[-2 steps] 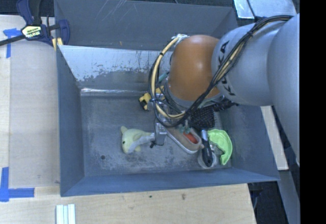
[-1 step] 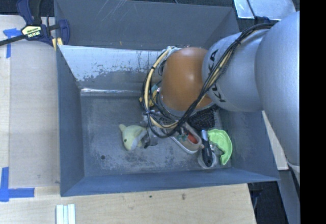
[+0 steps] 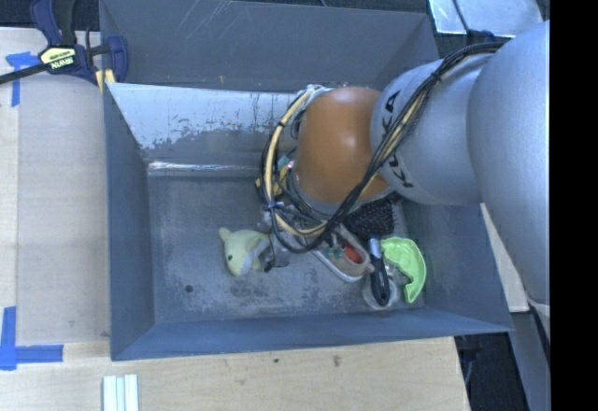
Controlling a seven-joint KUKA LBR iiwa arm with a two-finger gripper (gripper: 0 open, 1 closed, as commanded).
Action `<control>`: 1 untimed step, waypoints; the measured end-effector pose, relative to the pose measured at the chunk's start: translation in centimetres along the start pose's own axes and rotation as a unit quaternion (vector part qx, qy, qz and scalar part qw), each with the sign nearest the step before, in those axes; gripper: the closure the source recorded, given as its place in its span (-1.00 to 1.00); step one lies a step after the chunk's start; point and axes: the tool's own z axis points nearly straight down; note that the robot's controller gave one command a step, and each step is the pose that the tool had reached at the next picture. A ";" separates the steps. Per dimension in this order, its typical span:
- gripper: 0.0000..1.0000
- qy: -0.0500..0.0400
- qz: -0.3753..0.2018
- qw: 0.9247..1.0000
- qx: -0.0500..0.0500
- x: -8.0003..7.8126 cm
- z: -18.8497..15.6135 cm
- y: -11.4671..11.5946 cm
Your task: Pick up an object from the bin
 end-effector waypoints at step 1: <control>1.00 0.000 0.000 1.000 0.000 0.0 0.0 0.0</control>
Offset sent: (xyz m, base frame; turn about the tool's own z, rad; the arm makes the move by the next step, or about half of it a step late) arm -0.0002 -0.0036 0.0884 -0.0006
